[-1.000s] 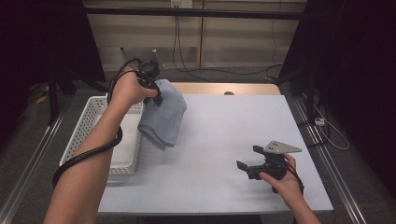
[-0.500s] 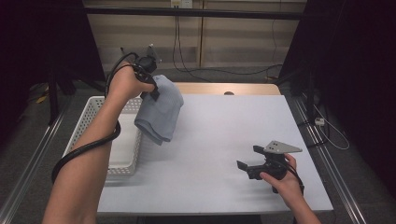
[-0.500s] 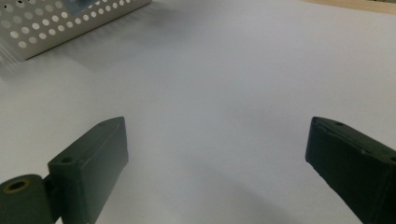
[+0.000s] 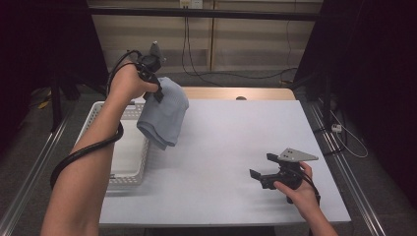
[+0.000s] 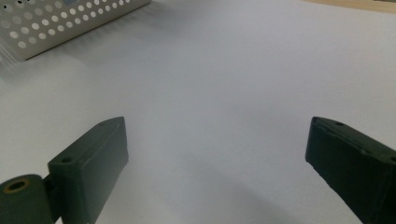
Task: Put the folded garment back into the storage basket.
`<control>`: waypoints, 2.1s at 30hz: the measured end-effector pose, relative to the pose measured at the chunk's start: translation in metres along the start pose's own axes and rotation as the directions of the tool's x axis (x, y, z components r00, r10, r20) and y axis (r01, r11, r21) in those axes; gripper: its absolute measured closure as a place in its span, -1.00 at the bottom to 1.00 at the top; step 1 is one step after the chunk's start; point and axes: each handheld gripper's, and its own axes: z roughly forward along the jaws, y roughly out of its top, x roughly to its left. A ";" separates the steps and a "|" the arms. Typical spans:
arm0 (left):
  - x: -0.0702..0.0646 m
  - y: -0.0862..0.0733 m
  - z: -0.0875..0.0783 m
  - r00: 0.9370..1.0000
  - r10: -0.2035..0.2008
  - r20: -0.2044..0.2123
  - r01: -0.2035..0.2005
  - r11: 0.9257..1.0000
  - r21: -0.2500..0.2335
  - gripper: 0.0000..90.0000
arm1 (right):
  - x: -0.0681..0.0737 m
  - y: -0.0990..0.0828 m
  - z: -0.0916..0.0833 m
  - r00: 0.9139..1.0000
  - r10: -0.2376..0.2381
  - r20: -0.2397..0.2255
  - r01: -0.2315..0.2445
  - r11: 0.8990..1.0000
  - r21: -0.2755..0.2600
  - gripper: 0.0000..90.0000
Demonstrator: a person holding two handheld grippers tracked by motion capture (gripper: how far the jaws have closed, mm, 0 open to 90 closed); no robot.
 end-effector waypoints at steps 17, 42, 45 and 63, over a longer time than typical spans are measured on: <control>0.019 -0.001 -0.007 0.999 -0.043 -0.010 0.043 0.999 -0.013 0.65 | 0.000 0.000 0.000 1.000 0.004 0.000 -0.004 1.000 -0.001 -0.88; 0.044 -0.007 -0.020 0.995 -0.094 -0.037 0.094 0.996 -0.003 0.65 | 0.000 -0.001 0.000 1.000 0.002 -0.005 -0.002 1.000 -0.001 -0.88; 0.047 -0.009 -0.021 0.995 -0.094 -0.039 0.094 0.996 0.007 0.65 | -0.001 -0.001 0.001 1.000 0.004 -0.004 -0.004 1.000 0.001 -0.88; 0.062 -0.017 -0.023 0.990 -0.123 -0.064 0.123 0.992 -0.015 0.65 | -0.001 -0.002 0.000 1.000 0.003 0.002 -0.003 1.000 0.002 -0.88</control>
